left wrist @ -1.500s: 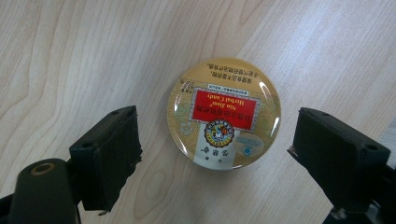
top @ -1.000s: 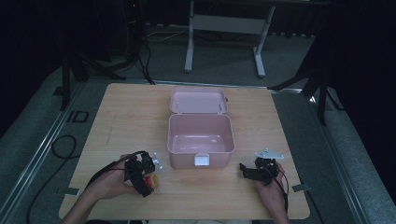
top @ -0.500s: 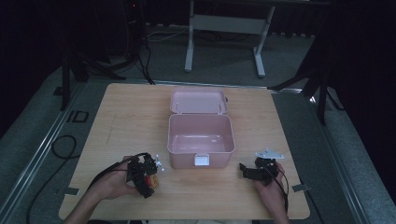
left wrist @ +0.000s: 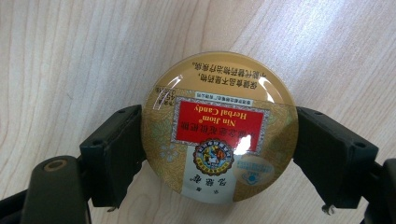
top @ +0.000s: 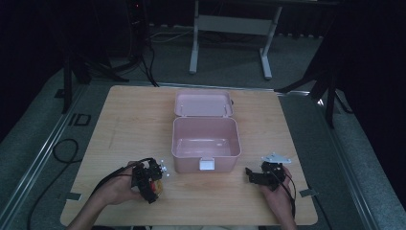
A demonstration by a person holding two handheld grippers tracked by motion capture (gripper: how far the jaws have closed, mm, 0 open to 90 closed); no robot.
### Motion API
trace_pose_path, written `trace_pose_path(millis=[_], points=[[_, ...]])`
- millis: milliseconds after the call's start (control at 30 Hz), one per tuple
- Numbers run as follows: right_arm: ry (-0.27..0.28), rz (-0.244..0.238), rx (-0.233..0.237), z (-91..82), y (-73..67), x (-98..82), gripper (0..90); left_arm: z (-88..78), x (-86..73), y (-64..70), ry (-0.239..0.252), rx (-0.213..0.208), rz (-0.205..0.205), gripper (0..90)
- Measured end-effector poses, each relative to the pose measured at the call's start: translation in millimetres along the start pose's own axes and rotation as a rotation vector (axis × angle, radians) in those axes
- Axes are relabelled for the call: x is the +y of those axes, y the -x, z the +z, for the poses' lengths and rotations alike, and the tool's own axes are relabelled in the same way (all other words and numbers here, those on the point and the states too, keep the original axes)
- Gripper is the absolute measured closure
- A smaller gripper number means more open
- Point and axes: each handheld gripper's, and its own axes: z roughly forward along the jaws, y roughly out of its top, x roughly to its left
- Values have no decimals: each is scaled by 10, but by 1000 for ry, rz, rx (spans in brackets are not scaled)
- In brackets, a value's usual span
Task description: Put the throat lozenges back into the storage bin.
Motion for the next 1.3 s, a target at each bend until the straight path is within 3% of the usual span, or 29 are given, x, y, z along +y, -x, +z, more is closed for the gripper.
trace_pose_path(millis=[400, 1300], points=[[0, 0, 0, 0, 0, 0, 129, -36, 2, -18, -11, 13, 3, 209], [0, 0, 0, 0, 0, 0, 129, -394, 24, -148, 19, 11, -15, 208]])
